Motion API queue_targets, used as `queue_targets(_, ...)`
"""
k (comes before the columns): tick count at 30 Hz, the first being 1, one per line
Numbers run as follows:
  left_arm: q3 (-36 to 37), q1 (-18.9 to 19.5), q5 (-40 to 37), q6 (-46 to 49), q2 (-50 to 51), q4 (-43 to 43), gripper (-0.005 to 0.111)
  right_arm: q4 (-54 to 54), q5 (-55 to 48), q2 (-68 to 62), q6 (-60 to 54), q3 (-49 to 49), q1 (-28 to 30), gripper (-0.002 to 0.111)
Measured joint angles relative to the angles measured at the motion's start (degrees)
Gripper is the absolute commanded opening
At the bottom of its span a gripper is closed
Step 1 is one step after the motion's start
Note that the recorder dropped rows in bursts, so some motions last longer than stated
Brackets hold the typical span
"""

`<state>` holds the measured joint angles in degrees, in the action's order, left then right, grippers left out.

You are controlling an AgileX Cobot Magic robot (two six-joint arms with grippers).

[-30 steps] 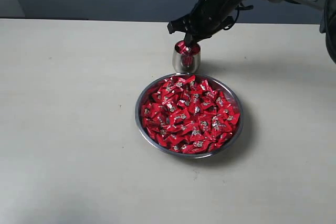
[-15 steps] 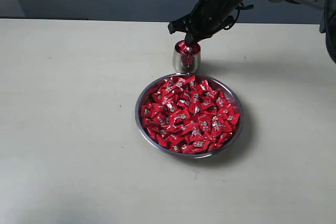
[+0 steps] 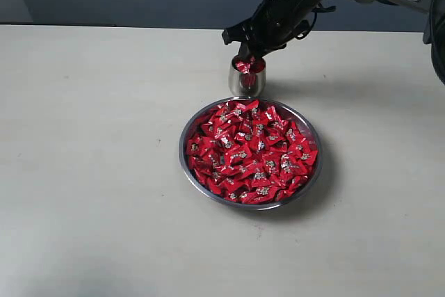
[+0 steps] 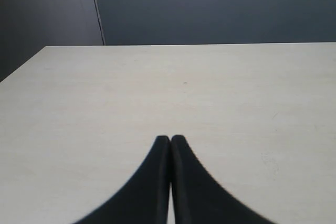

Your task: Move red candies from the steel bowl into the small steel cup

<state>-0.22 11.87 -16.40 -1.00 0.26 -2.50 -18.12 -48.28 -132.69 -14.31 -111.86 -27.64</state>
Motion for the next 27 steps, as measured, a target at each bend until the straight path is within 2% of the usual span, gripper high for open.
queue_targets(9, 0.00, 0.00, 0.00, 0.00, 0.00, 0.00, 0.000, -0.39, 0.11, 0.39, -0.13, 0.00, 0.00, 0.032)
queue_targets(22, 0.00, 0.00, 0.00, 0.00, 0.00, 0.00, 0.000, 0.58, 0.60, 8.30, -0.13, -0.22, 0.00, 0.032)
queue_targets(24, 0.00, 0.00, 0.00, 0.00, 0.00, 0.00, 0.000, 0.70, 0.60, 8.77, -0.13, -0.22, 0.00, 0.029)
queue_targets(27, 0.00, 0.00, 0.00, 0.00, 0.00, 0.00, 0.000, 0.94, 0.18, 9.00, -0.13, -0.22, 0.00, 0.015)
